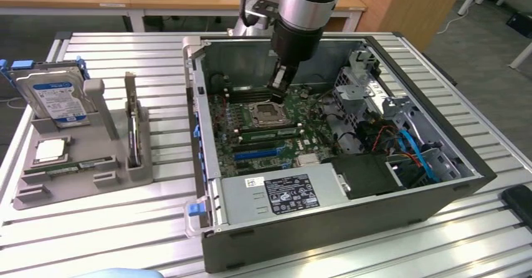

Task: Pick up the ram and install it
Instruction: 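Press down the ram until it locks into place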

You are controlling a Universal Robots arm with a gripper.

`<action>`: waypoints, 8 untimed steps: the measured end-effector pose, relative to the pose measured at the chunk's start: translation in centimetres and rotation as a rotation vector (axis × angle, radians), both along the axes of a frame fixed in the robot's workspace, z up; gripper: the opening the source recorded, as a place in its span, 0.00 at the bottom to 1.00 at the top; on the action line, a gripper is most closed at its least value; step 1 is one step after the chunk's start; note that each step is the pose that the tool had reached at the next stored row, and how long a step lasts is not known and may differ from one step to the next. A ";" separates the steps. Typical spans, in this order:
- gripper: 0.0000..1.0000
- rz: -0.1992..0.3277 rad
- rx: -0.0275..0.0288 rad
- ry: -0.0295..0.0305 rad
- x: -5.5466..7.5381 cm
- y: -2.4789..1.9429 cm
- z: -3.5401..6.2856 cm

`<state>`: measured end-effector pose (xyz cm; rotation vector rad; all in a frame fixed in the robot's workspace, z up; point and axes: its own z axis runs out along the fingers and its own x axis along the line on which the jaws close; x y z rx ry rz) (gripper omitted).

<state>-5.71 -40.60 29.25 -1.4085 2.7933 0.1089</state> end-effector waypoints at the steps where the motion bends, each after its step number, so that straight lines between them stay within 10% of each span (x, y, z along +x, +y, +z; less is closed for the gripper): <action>1: 0.10 -0.019 0.0000 0.0000 0.0 0.00 -0.02; 8: 0.10 -0.140 -0.0003 0.0000 0.0 0.00 -0.15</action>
